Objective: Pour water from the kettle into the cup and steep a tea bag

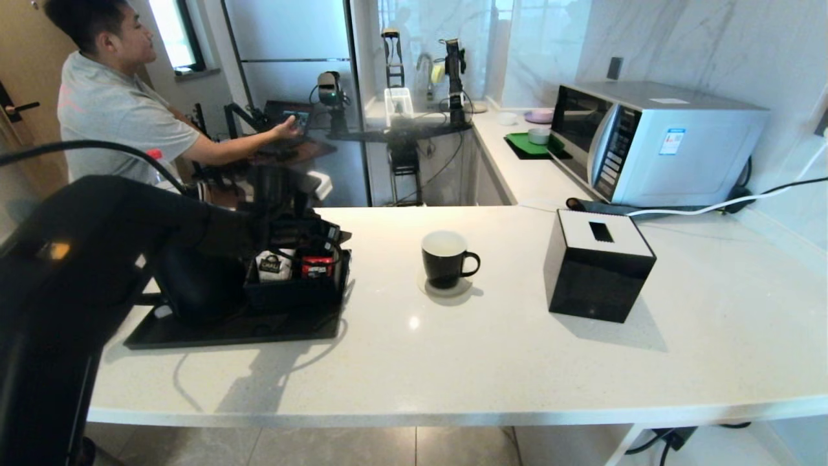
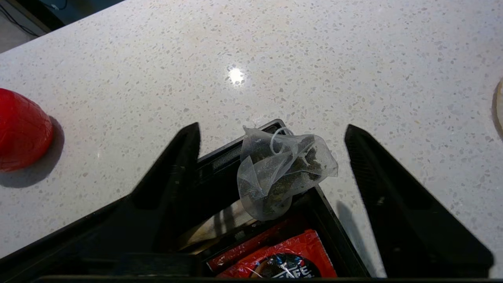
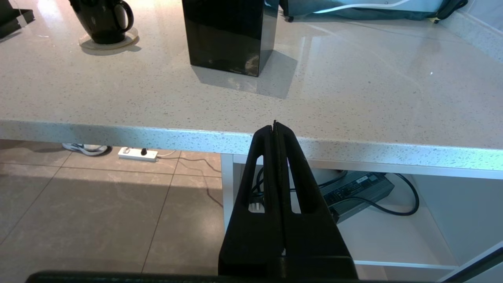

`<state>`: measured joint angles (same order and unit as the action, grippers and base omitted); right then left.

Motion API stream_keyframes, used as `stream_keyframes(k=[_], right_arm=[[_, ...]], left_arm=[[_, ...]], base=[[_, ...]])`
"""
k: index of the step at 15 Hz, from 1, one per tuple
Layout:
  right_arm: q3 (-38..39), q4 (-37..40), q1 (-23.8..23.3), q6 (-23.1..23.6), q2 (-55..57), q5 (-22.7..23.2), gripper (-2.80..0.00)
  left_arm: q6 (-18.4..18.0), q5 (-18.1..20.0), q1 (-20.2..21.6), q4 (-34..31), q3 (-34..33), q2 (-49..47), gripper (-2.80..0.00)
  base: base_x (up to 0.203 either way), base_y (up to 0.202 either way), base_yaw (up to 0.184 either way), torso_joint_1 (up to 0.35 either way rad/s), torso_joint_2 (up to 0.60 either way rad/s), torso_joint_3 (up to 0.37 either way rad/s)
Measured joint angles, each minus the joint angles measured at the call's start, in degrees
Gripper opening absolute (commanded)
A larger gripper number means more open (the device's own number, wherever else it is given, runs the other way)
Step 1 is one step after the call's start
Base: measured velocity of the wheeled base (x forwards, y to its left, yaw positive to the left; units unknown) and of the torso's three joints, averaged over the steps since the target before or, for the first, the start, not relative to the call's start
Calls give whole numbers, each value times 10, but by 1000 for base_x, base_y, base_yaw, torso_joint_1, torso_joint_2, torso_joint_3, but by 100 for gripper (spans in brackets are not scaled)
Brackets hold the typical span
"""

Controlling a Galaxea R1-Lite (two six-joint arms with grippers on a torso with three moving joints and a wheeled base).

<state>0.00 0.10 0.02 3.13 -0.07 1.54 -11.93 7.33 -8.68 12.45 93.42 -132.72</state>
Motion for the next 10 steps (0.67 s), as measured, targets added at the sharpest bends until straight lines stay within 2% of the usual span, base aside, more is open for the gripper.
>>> stream_keyframes(k=[10], right_arm=[[0,0,0,0,0,0,-280]], left_arm=[[0,0,5,-1,16,0,-280]], base=[[0,0,0,0,0,0]])
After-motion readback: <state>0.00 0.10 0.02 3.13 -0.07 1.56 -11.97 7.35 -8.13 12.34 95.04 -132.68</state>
